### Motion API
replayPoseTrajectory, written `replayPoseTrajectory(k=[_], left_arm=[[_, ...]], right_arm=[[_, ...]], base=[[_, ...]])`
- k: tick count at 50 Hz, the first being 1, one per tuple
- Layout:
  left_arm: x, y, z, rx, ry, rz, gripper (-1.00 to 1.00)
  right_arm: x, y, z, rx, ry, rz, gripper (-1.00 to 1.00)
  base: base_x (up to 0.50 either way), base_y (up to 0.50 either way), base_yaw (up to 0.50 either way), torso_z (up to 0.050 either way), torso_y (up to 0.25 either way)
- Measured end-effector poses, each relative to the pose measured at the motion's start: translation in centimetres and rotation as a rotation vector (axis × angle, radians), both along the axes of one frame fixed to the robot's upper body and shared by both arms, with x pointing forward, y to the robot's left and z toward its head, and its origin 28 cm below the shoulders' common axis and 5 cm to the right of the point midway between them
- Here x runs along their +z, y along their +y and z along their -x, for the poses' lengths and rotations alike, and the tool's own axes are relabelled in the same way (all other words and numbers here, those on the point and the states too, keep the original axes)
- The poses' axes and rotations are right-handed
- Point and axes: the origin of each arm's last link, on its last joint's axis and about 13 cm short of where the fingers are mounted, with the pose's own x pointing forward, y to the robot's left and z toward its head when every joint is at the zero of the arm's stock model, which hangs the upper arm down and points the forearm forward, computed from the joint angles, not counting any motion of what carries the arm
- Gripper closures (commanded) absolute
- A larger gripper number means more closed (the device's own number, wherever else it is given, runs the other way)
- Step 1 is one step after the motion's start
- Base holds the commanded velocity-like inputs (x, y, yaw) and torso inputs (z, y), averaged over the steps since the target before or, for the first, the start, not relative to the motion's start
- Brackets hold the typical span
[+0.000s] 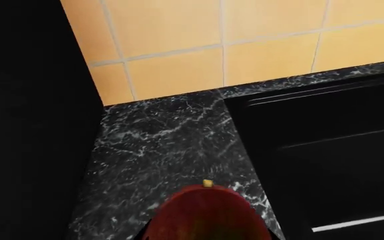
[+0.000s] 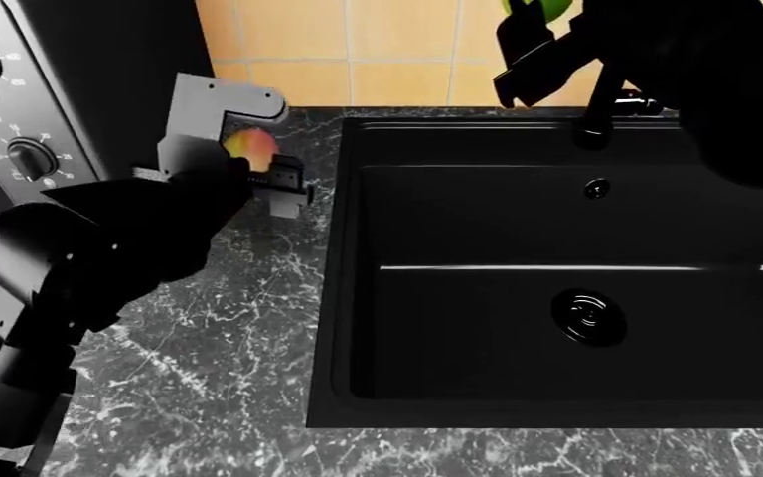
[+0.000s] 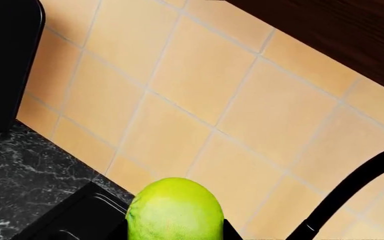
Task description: Pick up the fruits and vegetables and place them in the sink. Turn on the sink faucet to wash them. Then turn the sink off and put them in the tray.
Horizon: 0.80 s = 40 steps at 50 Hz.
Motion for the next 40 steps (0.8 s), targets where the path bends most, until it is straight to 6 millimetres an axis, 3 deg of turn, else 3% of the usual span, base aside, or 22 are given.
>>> replayPoseTrajectory(k=[5,13,27,40], left_arm=[[1.2,-0.1,0.7,-0.013,-0.045,-0.014,1.00],[2.6,-0.5,1.8,-0.044,-0.102,-0.027,1.00],[3.6,-0.9,2.7,-0.070,-0.146,-0.044,1.00],[4.6,-1.4,2.9,-0.087,-0.175,-0.055,1.00]], right_arm=[[-0.3,0.0,-0.1,0.001,0.007,0.001,1.00],[-0.6,0.1,-0.1,0.002,0.018,0.003,1.00],[-1.5,0.0,-0.1,0.010,0.046,-0.001,1.00],[-2.6,-0.7,-0.1,0.013,0.102,-0.026,1.00]], base=[[-0.09,0.01,0.00,0.000,0.000],[-0.49,0.13,0.00,0.000,0.000],[-0.50,0.09,0.00,0.000,0.000],[-0.40,-0.40,0.00,0.000,0.000]])
